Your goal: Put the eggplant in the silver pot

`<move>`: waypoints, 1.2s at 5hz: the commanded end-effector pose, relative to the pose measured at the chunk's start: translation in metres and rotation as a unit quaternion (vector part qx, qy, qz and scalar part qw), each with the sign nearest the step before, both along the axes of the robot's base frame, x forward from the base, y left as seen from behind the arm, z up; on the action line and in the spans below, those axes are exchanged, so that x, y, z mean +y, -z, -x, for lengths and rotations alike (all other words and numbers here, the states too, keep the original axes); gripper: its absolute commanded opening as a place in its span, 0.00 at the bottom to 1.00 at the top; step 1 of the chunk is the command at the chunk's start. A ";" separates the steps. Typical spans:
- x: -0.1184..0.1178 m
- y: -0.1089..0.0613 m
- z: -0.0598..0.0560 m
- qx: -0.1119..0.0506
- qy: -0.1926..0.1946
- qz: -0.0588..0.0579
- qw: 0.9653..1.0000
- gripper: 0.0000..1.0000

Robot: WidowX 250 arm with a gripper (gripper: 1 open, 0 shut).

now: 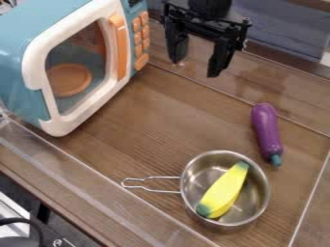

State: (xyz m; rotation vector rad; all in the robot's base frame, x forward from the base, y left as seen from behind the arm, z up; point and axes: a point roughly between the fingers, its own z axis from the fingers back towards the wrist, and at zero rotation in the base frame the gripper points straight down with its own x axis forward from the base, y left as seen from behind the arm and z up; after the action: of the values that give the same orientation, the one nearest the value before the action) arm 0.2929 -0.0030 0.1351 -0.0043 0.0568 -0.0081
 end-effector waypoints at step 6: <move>-0.097 0.078 -0.044 -0.043 -0.162 0.058 0.984 1.00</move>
State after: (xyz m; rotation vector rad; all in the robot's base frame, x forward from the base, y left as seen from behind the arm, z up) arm 0.3252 -0.0974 0.0349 -0.0963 0.0403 0.3164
